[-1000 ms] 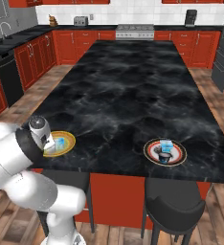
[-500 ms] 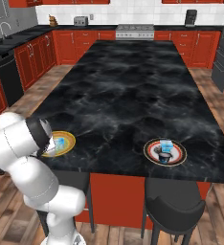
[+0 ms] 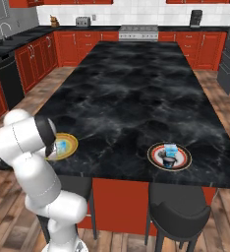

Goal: Place two yogurt containers on each plate.

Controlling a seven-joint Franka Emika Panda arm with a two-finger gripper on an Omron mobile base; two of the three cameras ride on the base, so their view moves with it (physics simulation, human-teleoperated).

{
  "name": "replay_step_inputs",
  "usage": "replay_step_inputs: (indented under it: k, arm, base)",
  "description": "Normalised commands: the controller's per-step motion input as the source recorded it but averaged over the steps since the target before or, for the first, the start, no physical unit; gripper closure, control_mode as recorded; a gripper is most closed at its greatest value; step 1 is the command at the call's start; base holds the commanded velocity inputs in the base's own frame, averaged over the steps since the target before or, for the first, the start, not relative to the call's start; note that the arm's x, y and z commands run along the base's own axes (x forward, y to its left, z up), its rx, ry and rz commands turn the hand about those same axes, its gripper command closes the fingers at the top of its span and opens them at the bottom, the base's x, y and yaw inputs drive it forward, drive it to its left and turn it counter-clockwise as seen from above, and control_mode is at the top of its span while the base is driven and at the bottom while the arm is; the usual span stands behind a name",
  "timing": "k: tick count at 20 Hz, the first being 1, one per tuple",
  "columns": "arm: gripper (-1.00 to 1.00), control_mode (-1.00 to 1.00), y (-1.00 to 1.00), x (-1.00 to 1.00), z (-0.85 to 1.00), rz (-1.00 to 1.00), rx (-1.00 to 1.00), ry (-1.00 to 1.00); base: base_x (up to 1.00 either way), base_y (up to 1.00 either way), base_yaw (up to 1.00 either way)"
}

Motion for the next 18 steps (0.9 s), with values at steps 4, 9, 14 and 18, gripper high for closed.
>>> replay_step_inputs:
  k: [4, 9, 14, 18]
  arm:
    - [-1.00, -1.00, 0.03, 0.06, 0.05, -0.07, 0.00, 0.01]
    - [-1.00, -1.00, 0.03, -0.20, 0.32, -0.04, 0.00, 0.15]
    - [-1.00, -1.00, -0.29, -0.24, 0.27, -0.02, 0.02, 0.01]
    - [-1.00, -1.00, -0.73, -0.76, 0.95, 0.01, 0.02, -0.04]
  base:
    - [0.00, 0.00, 0.00]
    - [0.00, 0.00, 0.00]
    - [0.00, 0.00, 0.00]
    - [0.00, 0.00, 0.00]
